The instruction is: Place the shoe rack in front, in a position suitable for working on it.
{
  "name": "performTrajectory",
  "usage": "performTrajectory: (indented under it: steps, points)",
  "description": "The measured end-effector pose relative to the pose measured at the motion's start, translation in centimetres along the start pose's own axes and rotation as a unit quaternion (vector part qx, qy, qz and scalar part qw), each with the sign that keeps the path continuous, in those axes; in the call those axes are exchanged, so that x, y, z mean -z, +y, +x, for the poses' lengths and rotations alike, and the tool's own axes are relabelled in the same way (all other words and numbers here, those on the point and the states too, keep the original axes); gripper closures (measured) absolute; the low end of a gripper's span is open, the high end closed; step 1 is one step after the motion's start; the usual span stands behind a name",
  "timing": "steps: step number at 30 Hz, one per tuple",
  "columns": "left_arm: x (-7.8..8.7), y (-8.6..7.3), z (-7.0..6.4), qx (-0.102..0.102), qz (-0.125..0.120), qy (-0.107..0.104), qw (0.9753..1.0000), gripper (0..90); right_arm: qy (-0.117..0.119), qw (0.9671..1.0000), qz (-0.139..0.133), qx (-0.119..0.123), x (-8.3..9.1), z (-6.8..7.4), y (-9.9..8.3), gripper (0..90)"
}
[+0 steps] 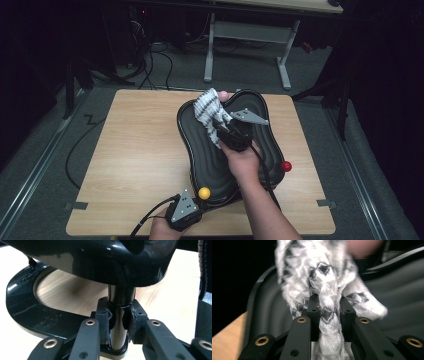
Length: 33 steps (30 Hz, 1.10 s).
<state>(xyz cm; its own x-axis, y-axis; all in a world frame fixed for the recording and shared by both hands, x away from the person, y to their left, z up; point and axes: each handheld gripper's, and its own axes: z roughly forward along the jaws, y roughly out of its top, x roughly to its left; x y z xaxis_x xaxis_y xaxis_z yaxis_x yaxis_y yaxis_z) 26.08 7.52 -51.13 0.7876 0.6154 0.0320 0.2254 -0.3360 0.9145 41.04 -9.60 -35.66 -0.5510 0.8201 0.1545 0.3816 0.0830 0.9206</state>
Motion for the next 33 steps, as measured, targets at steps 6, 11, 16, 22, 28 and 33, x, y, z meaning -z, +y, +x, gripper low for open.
performTrajectory:
  steps: [6, 11, 16, 22, 28, 33]
  points:
    - [0.0, 0.0, 0.0, -0.001, 0.0, -0.002, 1.0, 74.0, 0.06, 0.998, 0.011, 0.016, -1.2, 3.7, -0.5, 77.4]
    - [0.0, 0.0, 0.1, -0.001, 0.001, -0.002, 1.0, 74.0, 0.043, 0.9989, 0.009, 0.018, -1.2, 3.5, 0.0, 77.1]
    - [0.0, 0.0, 0.1, -0.001, 0.0, -0.002, 1.0, 74.0, -0.008, 0.9994, 0.0, -0.032, -0.3, -0.1, 0.7, 77.4]
    - [0.0, 0.0, 0.1, -0.001, 0.0, -0.002, 1.0, 74.0, 0.011, 0.9998, 0.0, -0.019, -0.6, 0.9, 0.3, 76.7]
    - [0.0, 0.0, 0.1, -0.001, 0.0, -0.002, 1.0, 73.9, 0.055, 0.9979, 0.019, 0.031, -1.3, 5.0, -0.5, 76.8]
    - [0.0, 0.0, 0.1, 0.0, -0.001, -0.002, 1.0, 74.0, 0.025, 0.9993, 0.015, 0.021, -0.9, 3.1, 0.2, 75.9]
